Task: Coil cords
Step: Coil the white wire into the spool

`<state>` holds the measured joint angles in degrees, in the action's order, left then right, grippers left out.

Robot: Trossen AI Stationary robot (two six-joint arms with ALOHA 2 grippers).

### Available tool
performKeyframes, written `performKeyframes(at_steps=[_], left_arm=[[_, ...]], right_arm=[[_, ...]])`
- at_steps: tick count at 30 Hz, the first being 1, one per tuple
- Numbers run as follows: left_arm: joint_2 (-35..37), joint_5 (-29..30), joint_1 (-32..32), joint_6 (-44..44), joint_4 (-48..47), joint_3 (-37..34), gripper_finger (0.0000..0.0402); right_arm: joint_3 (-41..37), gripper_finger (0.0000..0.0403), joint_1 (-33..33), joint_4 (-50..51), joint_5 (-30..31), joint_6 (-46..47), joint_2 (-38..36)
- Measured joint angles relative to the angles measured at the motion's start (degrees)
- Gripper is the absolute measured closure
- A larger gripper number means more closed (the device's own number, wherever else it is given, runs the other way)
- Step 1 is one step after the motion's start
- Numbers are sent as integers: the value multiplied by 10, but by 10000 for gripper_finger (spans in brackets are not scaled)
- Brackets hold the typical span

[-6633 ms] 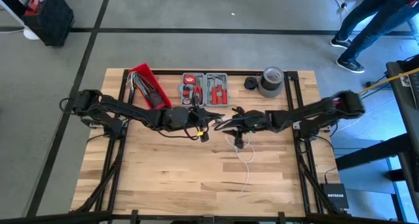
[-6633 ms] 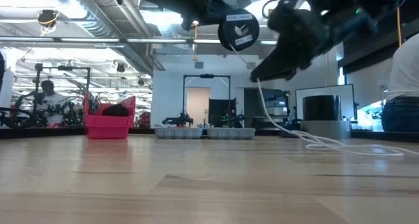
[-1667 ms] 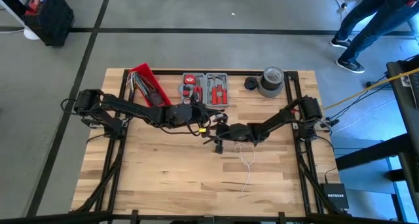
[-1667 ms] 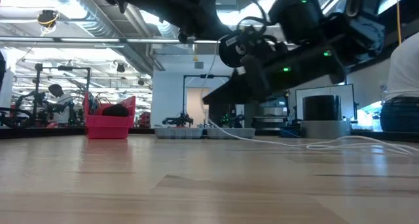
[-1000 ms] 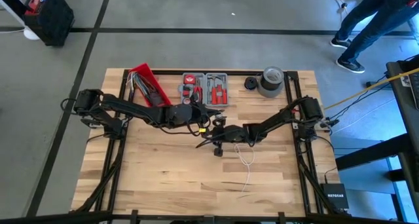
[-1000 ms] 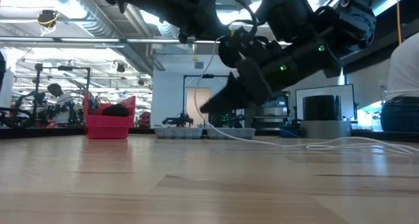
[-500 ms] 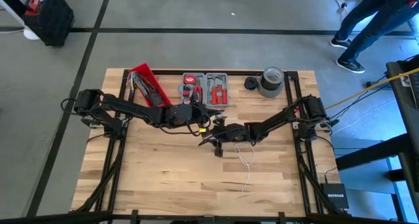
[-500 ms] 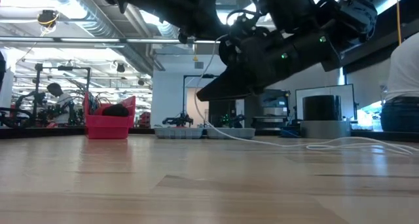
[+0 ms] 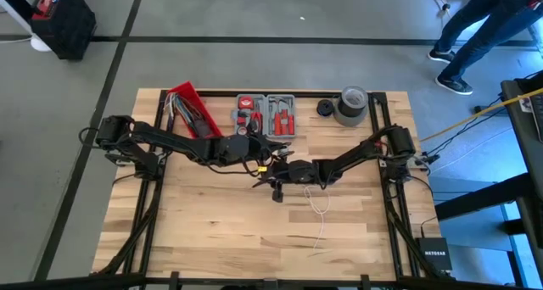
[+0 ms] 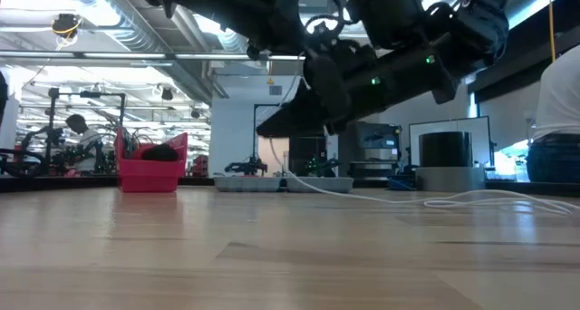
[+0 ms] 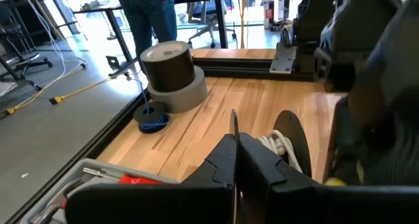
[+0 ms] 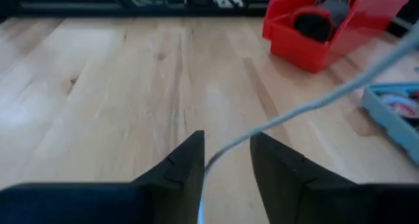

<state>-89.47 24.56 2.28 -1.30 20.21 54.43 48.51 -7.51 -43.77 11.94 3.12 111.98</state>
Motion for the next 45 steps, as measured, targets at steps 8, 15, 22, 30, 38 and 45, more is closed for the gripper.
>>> performKeyframes(at_steps=[8, 15, 22, 30, 38, 45], left_arm=[[0, 1, 4, -8, -1, 0, 402], [15, 2, 16, -10, -4, 0, 402], [50, 2, 45, -20, -15, 0, 402], [52, 2, 52, -26, -14, 0, 402], [51, 1, 52, -86, -34, 0, 402], [37, 3, 50, -115, -45, 0, 402]], right_arm=[[2, 388, 0, 72, 8, -46, -11], [2, 396, 0, 219, 51, -59, -81], [-47, 397, -22, 274, 114, -36, -142], [-128, 396, -34, 275, 189, -7, -212], [-178, 398, -34, 303, 203, 35, -331], [-182, 398, -34, 295, 159, 71, -422]])
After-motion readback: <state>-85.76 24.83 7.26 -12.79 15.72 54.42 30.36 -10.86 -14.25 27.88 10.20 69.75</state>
